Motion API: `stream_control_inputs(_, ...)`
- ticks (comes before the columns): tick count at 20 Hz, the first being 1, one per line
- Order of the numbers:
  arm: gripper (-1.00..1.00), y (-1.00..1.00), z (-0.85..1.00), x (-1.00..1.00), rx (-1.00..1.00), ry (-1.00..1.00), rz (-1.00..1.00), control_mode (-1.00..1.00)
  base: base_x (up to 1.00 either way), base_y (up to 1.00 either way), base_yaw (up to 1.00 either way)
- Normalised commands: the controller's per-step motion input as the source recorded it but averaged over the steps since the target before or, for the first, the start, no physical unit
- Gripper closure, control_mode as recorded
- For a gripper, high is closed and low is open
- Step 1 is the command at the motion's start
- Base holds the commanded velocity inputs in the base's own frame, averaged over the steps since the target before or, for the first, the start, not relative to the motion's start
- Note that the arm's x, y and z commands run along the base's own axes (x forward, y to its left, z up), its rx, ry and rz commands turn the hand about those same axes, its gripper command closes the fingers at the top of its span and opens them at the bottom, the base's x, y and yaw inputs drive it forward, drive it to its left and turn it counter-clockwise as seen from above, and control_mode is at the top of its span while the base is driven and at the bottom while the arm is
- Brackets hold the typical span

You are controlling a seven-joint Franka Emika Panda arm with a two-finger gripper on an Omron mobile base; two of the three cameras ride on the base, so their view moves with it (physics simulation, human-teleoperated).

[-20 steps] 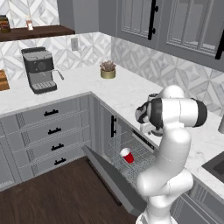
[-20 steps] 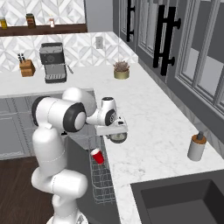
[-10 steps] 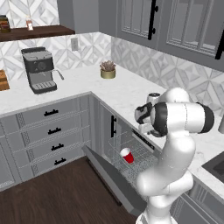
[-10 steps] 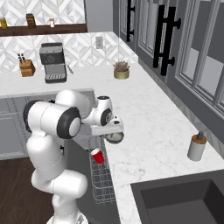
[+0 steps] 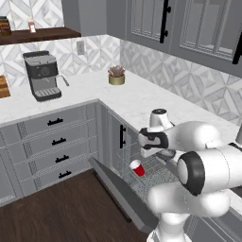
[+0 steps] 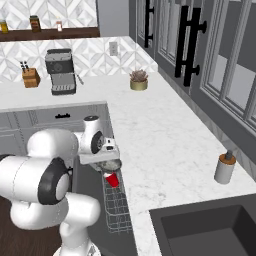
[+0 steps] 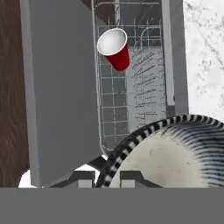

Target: Pick up the cup and bowl from the counter, place them in the dishwasher, and close the dishwasher door.

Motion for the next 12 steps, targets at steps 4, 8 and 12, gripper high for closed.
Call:
stream_control_inputs(4,1.00,0.94,-0.35,0.01,0.00,0.01,0.14,-1.00,0.00,0.00,0.00)
stream_control_inputs(8,1.00,0.88,-0.56,0.38,0.00,0.01,0.09,-1.00,0.00,0.00,0.00)
stream_control_inputs(12,1.00,0.40,-0.79,0.66,-0.02,0.13,0.01,-1.00,0.00,0.00,0.00)
